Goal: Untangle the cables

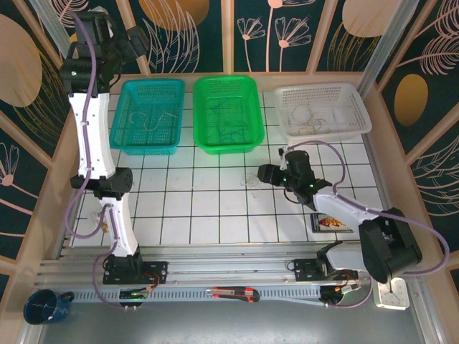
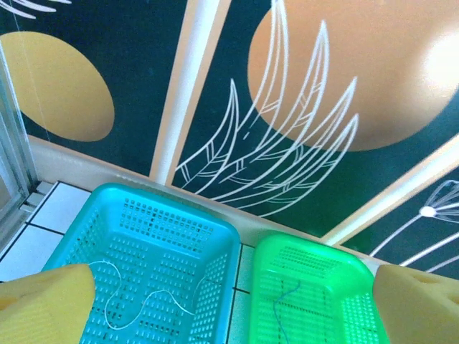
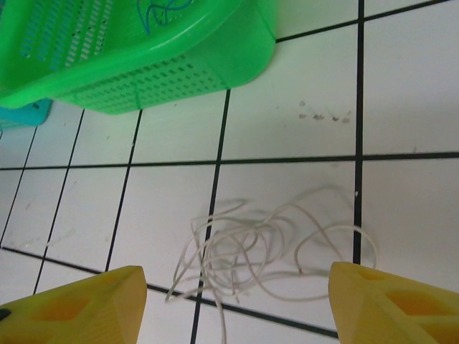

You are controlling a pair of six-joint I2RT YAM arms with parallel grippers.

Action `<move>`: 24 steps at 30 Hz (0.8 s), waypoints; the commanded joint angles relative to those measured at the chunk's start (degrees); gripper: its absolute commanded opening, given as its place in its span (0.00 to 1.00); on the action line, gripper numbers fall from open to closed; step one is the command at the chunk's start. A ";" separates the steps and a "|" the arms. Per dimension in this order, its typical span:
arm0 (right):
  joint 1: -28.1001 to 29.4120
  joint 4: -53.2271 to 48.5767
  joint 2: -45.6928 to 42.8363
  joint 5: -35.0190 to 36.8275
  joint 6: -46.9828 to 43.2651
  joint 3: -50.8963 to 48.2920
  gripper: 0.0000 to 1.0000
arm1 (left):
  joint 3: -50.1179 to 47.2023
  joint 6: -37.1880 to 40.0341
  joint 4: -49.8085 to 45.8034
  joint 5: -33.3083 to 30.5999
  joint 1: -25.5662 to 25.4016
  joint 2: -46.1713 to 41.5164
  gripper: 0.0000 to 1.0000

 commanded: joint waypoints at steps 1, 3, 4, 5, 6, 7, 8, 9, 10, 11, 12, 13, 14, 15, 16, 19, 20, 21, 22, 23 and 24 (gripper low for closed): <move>-0.75 1.81 2.30 -0.82 -1.31 2.72 0.67 | -1.63 -1.11 -3.61 2.35 0.13 -4.83 0.99; -1.06 1.86 3.53 -1.27 -1.42 3.45 0.67 | -4.19 -1.22 -3.63 3.09 0.12 -7.34 0.99; -1.04 1.83 4.16 -1.66 -1.50 3.82 0.67 | -5.70 -1.29 -3.64 3.51 0.12 -8.82 0.99; -1.08 1.83 4.61 -2.19 -1.57 4.02 0.66 | -7.55 -1.29 -3.71 3.93 0.12 -10.43 0.99; -1.04 1.96 4.85 -2.63 -1.64 4.21 0.66 | -9.36 -1.38 -3.63 4.36 0.12 -11.87 0.99; -1.01 2.09 5.10 -3.17 -1.77 4.30 0.65 | -11.48 -1.40 -3.47 4.82 0.12 -13.69 0.99; -1.08 2.18 5.25 -3.85 -1.86 4.27 0.65 | -13.73 -1.49 -3.16 5.42 0.12 -15.63 0.99; -1.04 2.25 5.36 -4.41 -2.07 4.27 0.64 | -15.88 -1.47 -2.87 5.92 0.12 -17.30 0.99; -1.06 2.27 5.48 -4.95 -2.27 4.32 0.64 | -18.39 -1.54 -2.40 6.49 0.12 -19.53 0.99; -1.07 2.27 5.64 -5.45 -2.52 4.24 0.64 | -21.38 -1.48 -1.71 6.94 0.04 -21.75 0.99; -0.96 2.19 5.72 -5.87 -2.80 4.30 0.63 | -24.25 -1.47 -0.86 7.38 0.04 -23.94 0.99; -0.93 2.04 5.73 -6.49 -3.23 4.32 0.63 | -28.02 -1.47 0.65 8.15 0.04 -27.27 0.99; -0.86 1.80 5.80 -6.89 -3.54 4.47 0.63 | -33.98 -1.54 2.62 9.07 0.01 -30.53 0.99; -0.90 1.51 5.86 -7.23 -3.78 4.50 0.63 | -39.82 -1.75 5.47 9.87 0.04 -33.90 0.99; -0.77 1.04 5.96 -7.48 -3.98 4.71 0.63 | -47.97 -2.45 10.21 10.96 0.04 -38.80 0.99; -0.23 -0.37 5.90 -7.65 -4.15 4.94 0.62 | -74.77 -7.19 29.83 13.69 0.05 -54.11 0.99; -0.06 -0.95 5.70 -7.36 -4.08 4.94 0.62 | -82.08 -9.10 34.56 14.32 0.01 -58.26 0.99; 0.10 -1.50 5.61 -7.01 -4.05 4.86 0.62 | -87.02 -10.51 37.56 15.13 0.04 -61.00 0.99; 0.44 -1.92 5.40 -6.58 -3.85 4.61 0.62 | -92.23 -11.86 39.89 16.17 0.04 -63.56 0.99; 0.76 -2.18 5.14 -6.26 -3.80 4.21 0.62 | -97.20 -13.13 42.09 17.60 0.04 -65.79 0.99; 1.04 -2.29 4.96 -6.06 -3.64 3.79 0.62 | -101.19 -14.17 44.22 18.88 0.04 -67.56 0.99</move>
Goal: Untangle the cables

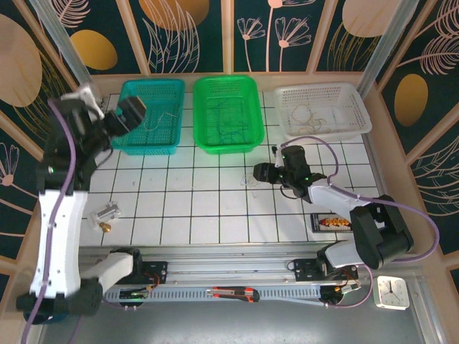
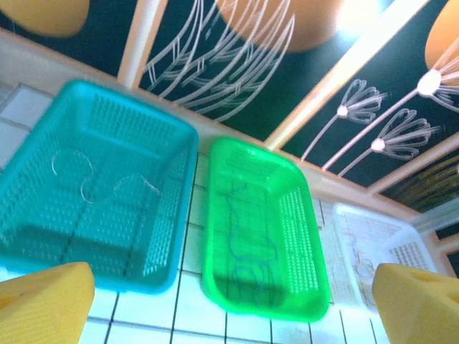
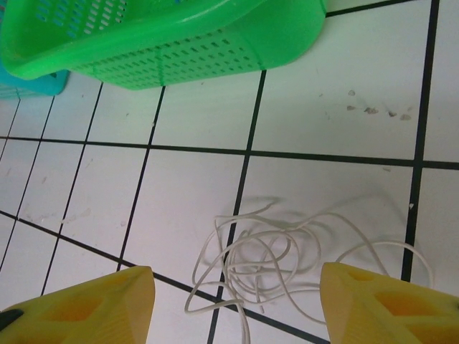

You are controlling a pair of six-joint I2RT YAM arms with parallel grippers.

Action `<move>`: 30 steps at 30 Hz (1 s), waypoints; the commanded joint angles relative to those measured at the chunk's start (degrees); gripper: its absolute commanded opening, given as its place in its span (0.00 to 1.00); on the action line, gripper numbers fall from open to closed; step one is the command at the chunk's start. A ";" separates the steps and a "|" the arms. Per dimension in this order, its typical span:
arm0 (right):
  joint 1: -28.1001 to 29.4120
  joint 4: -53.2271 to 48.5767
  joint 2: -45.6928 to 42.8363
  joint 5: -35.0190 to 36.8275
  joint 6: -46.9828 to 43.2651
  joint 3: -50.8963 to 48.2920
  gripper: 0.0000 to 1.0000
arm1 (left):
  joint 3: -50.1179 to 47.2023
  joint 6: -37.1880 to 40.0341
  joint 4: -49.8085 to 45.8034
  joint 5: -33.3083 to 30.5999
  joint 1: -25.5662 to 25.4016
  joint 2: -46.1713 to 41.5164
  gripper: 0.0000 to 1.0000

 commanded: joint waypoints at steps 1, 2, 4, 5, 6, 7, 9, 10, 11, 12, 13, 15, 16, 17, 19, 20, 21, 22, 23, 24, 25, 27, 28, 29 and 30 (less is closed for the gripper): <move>1.25 -1.69 -0.71 0.52 -0.51 -0.19 0.61 | -13.86 -6.91 17.49 6.53 0.04 -4.92 0.99; 1.64 -1.73 -0.70 0.81 -0.51 -0.75 0.61 | -18.44 -8.29 20.06 7.64 0.04 -6.77 0.99; 2.38 -1.67 -0.35 1.72 -0.39 -1.89 0.60 | -25.94 -9.88 24.09 9.08 -0.01 -9.62 0.99; 2.59 -1.35 0.06 2.01 -0.26 -2.52 0.60 | -29.32 -10.21 25.86 9.32 0.04 -11.09 0.99; 2.67 -1.00 0.31 2.06 -0.13 -2.96 0.60 | -32.00 -10.28 26.94 9.26 0.04 -12.19 0.99; 2.75 -0.48 0.99 2.07 0.12 -3.46 0.59 | -34.71 -10.16 28.09 9.27 0.03 -13.18 0.99; 3.05 0.57 2.19 2.07 0.48 -4.09 0.57 | -38.99 -10.15 30.04 9.62 0.04 -14.26 0.99; 3.14 1.13 2.94 2.16 0.71 -4.35 0.56 | -41.04 -10.37 31.24 10.12 0.05 -14.52 0.99; 3.27 1.63 3.72 2.15 0.82 -4.53 0.54 | -42.80 -10.71 32.59 10.79 0.03 -14.58 0.99; 3.43 2.05 4.35 2.15 0.98 -4.61 0.53 | -44.37 -11.13 33.74 11.39 -0.01 -14.59 0.99; 3.52 2.41 5.02 2.07 1.09 -4.58 0.50 | -45.87 -11.62 35.10 12.06 0.03 -14.62 0.99; 3.74 2.88 6.07 1.81 1.07 -4.28 0.44 | -48.12 -12.24 37.08 12.66 0.03 -14.72 0.99; 3.71 3.01 6.41 1.63 1.02 -4.06 0.40 | -49.05 -12.51 38.04 12.92 0.04 -14.63 0.99; 3.71 3.07 6.62 1.42 0.95 -3.78 0.35 | -49.85 -12.70 39.05 13.19 0.04 -14.58 0.99; 3.80 2.60 6.56 0.98 0.77 -3.02 0.20 | -51.14 -12.95 40.62 13.55 0.04 -14.39 0.99; 3.80 2.16 6.22 0.72 0.53 -2.51 0.11 | -51.67 -13.19 41.29 13.64 0.03 -14.29 0.99; 3.80 1.61 5.68 0.53 0.34 -2.07 0.04 | -52.05 -13.29 41.87 13.91 0.09 -14.19 0.99; 3.89 0.67 4.81 0.44 0.08 -1.46 0.00 | -52.40 -13.62 42.49 14.27 -0.03 -14.01 0.99; 3.96 -0.40 3.60 0.43 -0.18 -0.74 0.00 | -52.65 -13.98 43.11 14.59 0.04 -13.92 0.99; 4.13 -1.41 2.04 0.32 -0.35 -0.14 0.00 | -52.81 -14.12 43.42 14.79 0.06 -13.84 0.99; 4.34 -2.21 -0.14 0.30 -0.70 0.33 0.00 | -52.89 -14.33 43.83 15.09 0.04 -13.92 0.99; 4.50 -2.37 -4.27 0.33 -1.35 0.56 0.00 | -52.99 -14.69 44.54 15.47 0.07 -13.87 0.99; 4.50 -2.12 -6.43 0.01 -1.70 0.56 0.00 | -53.15 -14.95 45.13 15.78 -0.05 -13.71 0.99; 4.50 -1.79 -8.47 -0.44 -2.16 0.52 0.00 | -53.29 -15.32 45.91 16.21 -0.05 -13.51 0.99; 4.50 -1.29 -9.98 -0.91 -2.55 0.48 0.00 | -53.42 -15.75 46.70 16.59 -0.01 -13.20 0.99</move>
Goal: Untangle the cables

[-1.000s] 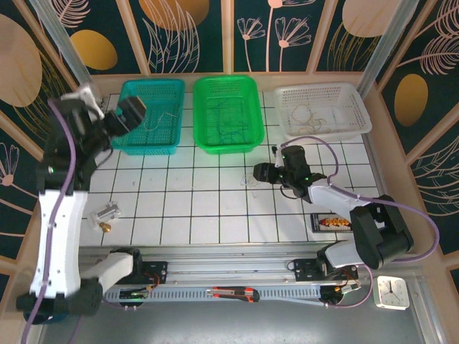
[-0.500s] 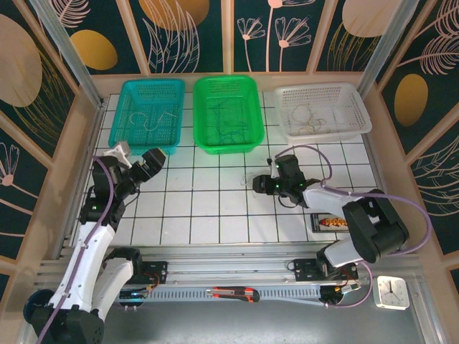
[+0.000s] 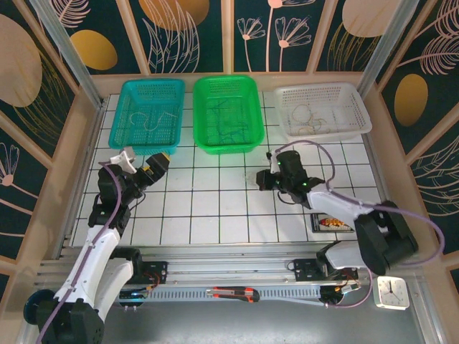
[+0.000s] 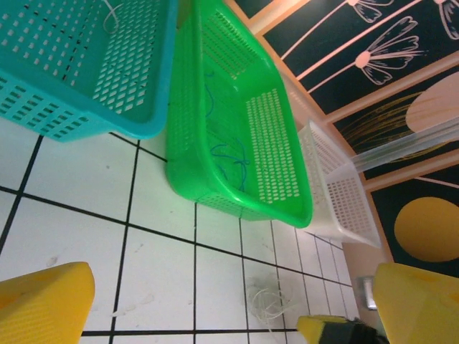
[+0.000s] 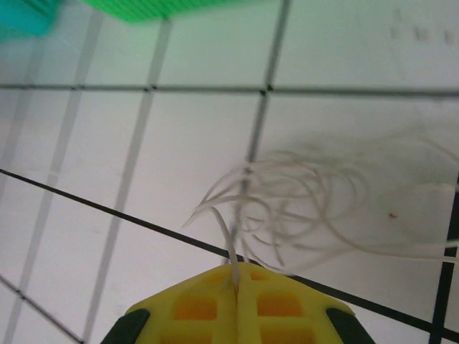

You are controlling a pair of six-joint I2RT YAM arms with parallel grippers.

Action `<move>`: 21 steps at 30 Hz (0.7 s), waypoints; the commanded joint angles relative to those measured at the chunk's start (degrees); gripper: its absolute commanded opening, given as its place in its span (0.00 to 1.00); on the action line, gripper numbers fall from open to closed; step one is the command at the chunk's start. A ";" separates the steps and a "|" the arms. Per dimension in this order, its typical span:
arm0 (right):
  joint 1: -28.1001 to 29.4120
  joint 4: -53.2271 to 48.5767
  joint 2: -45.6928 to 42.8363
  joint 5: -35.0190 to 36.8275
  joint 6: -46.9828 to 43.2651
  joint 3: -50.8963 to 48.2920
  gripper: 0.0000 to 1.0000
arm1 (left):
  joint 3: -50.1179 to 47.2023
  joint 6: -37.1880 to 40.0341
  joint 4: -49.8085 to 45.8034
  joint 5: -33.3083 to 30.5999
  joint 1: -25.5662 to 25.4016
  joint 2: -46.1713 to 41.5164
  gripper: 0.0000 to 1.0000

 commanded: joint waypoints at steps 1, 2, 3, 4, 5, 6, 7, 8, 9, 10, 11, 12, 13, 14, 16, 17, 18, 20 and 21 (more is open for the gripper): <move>0.48 1.17 -5.91 -1.72 -2.52 1.68 0.00 | -0.98 -2.33 6.01 2.66 -0.17 0.88 0.99; 0.48 2.13 -7.17 -2.20 -2.99 1.42 0.00 | -1.19 -2.84 7.10 2.97 -0.36 1.30 0.99; 0.44 2.86 -7.77 -2.61 -3.27 1.22 0.00 | -1.35 -3.24 7.91 3.16 -0.53 1.65 0.99; 0.48 3.75 -8.15 -3.30 -3.50 1.04 0.00 | -1.36 -3.69 8.74 3.13 -0.92 2.02 0.99; 0.48 4.68 -8.10 -4.14 -3.75 0.88 0.00 | -1.41 -3.92 9.44 3.15 -1.30 2.48 0.99; 0.44 5.58 -7.84 -4.79 -3.77 0.78 0.00 | -1.19 -4.12 9.86 3.02 -1.73 2.90 0.99; 0.35 6.45 -7.39 -5.40 -3.59 0.69 0.00 | -0.96 -4.34 10.37 2.76 -2.49 3.39 0.99; 0.30 7.36 -6.88 -5.96 -3.27 0.61 0.00 | -0.72 -4.50 10.88 2.36 -3.29 3.96 0.99; 0.30 8.12 -6.40 -6.47 -2.98 0.54 0.00 | -0.44 -4.70 11.30 1.96 -4.12 4.44 0.99; 0.30 8.94 -5.90 -6.93 -2.60 0.59 0.00 | -0.10 -4.85 11.83 1.41 -5.31 5.10 0.99; 0.30 9.48 -5.48 -7.21 -2.33 0.64 0.00 | 0.18 -5.08 12.34 0.96 -6.26 5.67 0.99; 0.30 10.05 -5.04 -7.43 -2.04 0.68 0.00 | 0.35 -5.42 13.04 0.51 -7.37 6.45 0.99; 0.18 10.64 -4.60 -7.49 -1.76 0.68 0.00 | 0.37 -6.05 14.20 0.26 -8.35 7.23 0.99; 0.22 11.03 -4.36 -7.62 -1.51 0.79 0.00 | 0.21 -6.67 15.38 0.02 -9.09 7.86 0.99; 0.21 11.64 -3.97 -7.80 -1.12 0.86 0.00 | -0.08 -7.76 17.80 -0.72 -10.90 9.40 0.99; 0.22 11.79 -3.90 -7.80 -0.98 0.86 0.00 | -0.07 -7.94 18.47 -1.06 -11.68 10.06 0.99; 0.19 12.00 -3.86 -7.84 -0.82 0.93 0.00 | 0.08 -7.90 19.11 -1.57 -12.69 10.92 0.99; 0.19 12.24 -3.86 -8.14 -0.54 0.86 0.00 | 0.28 -7.81 20.24 -2.39 -14.58 12.51 0.99; 0.13 12.30 -3.94 -8.24 -0.43 0.86 0.00 | 0.33 -7.81 21.06 -2.83 -15.56 13.50 0.98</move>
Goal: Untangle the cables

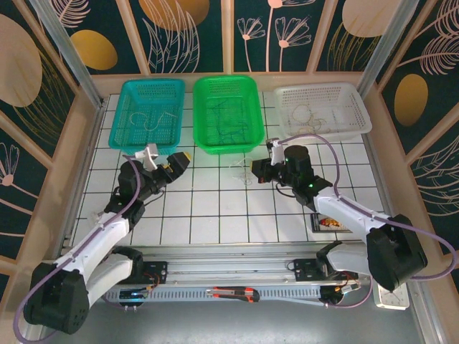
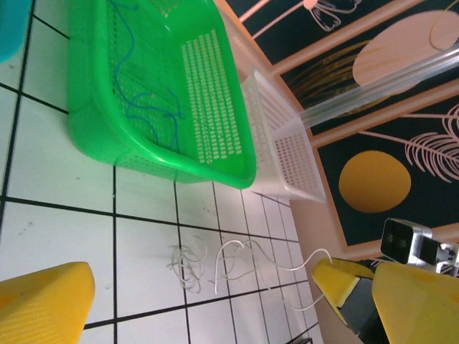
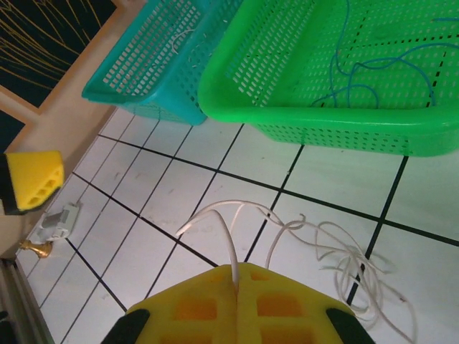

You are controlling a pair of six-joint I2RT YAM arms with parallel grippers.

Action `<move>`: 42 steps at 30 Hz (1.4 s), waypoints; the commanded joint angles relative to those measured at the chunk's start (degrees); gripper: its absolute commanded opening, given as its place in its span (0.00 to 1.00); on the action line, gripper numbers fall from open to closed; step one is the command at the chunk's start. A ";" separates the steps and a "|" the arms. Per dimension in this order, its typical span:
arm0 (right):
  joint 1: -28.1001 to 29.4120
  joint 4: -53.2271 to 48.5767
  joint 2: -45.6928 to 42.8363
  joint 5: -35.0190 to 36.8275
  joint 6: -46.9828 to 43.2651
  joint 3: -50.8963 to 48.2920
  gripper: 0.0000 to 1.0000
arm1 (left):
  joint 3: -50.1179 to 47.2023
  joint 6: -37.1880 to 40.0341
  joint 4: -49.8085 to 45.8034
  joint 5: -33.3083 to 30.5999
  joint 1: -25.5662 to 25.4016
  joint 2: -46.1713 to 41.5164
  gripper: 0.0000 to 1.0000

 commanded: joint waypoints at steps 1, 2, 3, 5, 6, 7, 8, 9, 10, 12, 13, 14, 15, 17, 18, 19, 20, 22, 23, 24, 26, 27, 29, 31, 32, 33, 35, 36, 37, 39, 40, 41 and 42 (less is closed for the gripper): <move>0.13 3.00 0.23 -1.20 0.98 0.42 0.00 | 1.11 -0.95 6.27 -2.06 -2.91 2.41 0.97; 0.04 3.05 0.21 -1.20 1.02 0.41 0.00 | 1.11 -0.92 6.99 -2.40 -3.76 3.33 0.96; -0.04 3.05 0.21 -1.20 1.22 0.38 0.00 | 1.10 -0.81 7.92 -2.90 -4.79 4.46 0.95; -0.13 3.14 0.35 -1.12 1.59 0.34 0.00 | 1.10 -0.19 9.29 -3.78 -6.76 6.67 0.91; -0.22 3.22 0.29 -1.11 1.75 0.21 0.00 | 1.27 0.45 9.74 -4.15 -7.74 7.91 0.88; -0.32 3.32 0.29 -1.19 1.93 0.01 0.00 | 1.48 1.21 10.13 -4.61 -8.80 9.29 0.86; -0.39 3.48 0.25 -1.36 2.15 -0.01 0.00 | 1.70 1.91 10.44 -4.94 -9.70 10.41 0.84; -0.40 3.58 0.25 -1.46 2.29 -0.15 0.00 | 2.02 2.76 10.54 -5.42 -10.68 11.74 0.82; -0.40 3.58 0.18 -1.55 2.54 -0.15 0.00 | 2.23 3.62 10.87 -5.63 -11.55 13.09 0.80; -0.45 3.58 0.01 -1.72 2.80 -0.23 0.00 | 2.70 4.65 11.71 -6.18 -13.10 15.28 0.76; -0.48 3.56 -0.17 -1.77 2.98 -0.24 0.00 | 2.84 5.19 12.32 -6.36 -13.87 16.40 0.75; -0.45 3.57 -0.31 -1.90 3.16 -0.24 0.00 | 3.10 5.65 12.95 -6.50 -14.53 17.45 0.73; -0.44 3.58 -0.38 -1.94 3.33 -0.24 0.00 | 3.33 5.96 13.54 -6.48 -15.06 18.41 0.72; -0.48 3.58 -0.65 -2.25 3.68 -0.24 0.00 | 3.98 6.45 14.82 -6.41 -16.11 20.37 0.68; -0.49 3.58 -0.82 -2.34 3.78 -0.24 0.00 | 4.34 6.60 15.31 -6.41 -16.46 21.17 0.67; -0.44 3.57 -1.00 -2.47 4.05 -0.24 0.00 | 4.58 6.76 15.89 -6.32 -16.83 22.01 0.65; -0.44 3.58 -1.12 -2.55 4.20 -0.15 0.00 | 4.92 6.92 16.24 -6.33 -17.20 22.72 0.62; -0.46 3.54 -1.53 -2.77 4.55 -0.15 0.00 | 5.46 7.02 16.86 -6.41 -17.74 24.24 0.60; -0.40 3.57 -1.68 -2.86 4.67 -0.08 0.00 | 5.75 7.11 17.31 -6.41 -18.00 24.99 0.58; -0.43 3.58 -1.80 -2.93 4.83 -0.06 0.00 | 5.98 7.09 17.72 -6.48 -18.26 25.62 0.57; -0.40 3.62 -2.11 -3.11 5.14 0.07 0.00 | 6.63 7.22 18.80 -6.50 -18.74 27.10 0.55; -0.40 3.58 -2.18 -3.20 5.26 0.16 0.00 | 6.96 7.22 19.20 -6.50 -18.94 27.87 0.53; -0.40 3.67 -2.43 -3.39 5.57 0.20 0.00 | 7.79 7.25 19.86 -6.41 -19.46 29.43 0.50; -0.32 3.67 -2.75 -3.55 5.81 0.35 0.00 | 8.66 7.46 20.55 -6.28 -20.06 31.11 0.49; -0.31 3.68 -2.84 -3.57 5.89 0.31 0.00 | 8.88 7.49 20.81 -6.24 -20.25 31.86 0.49; -0.27 3.63 -3.01 -3.57 6.09 0.29 0.00 | 9.25 7.63 21.14 -6.15 -20.48 32.68 0.49; -0.18 3.62 -3.39 -3.66 6.22 0.38 0.00 | 9.86 7.78 21.50 -6.15 -20.74 33.98 0.48; -0.14 3.53 -3.61 -3.66 6.25 0.47 0.00 | 10.16 7.92 21.75 -6.15 -20.80 34.65 0.48; -0.11 3.49 -3.79 -3.66 6.25 0.51 0.00 | 10.43 7.89 22.02 -6.08 -20.89 35.27 0.47; 0.04 3.27 -4.20 -3.55 6.33 0.56 0.00 | 10.85 7.92 22.66 -5.97 -21.09 36.27 0.46; 0.04 3.17 -4.43 -3.49 6.33 0.56 0.00 | 11.09 7.82 22.98 -5.96 -21.15 36.79 0.46; 0.12 3.05 -4.58 -3.46 6.33 0.64 0.00 | 11.26 7.83 23.20 -5.91 -21.17 37.15 0.44; 0.21 3.04 -4.73 -3.40 6.44 0.67 0.00 | 11.40 7.74 23.46 -5.93 -21.23 37.54 0.43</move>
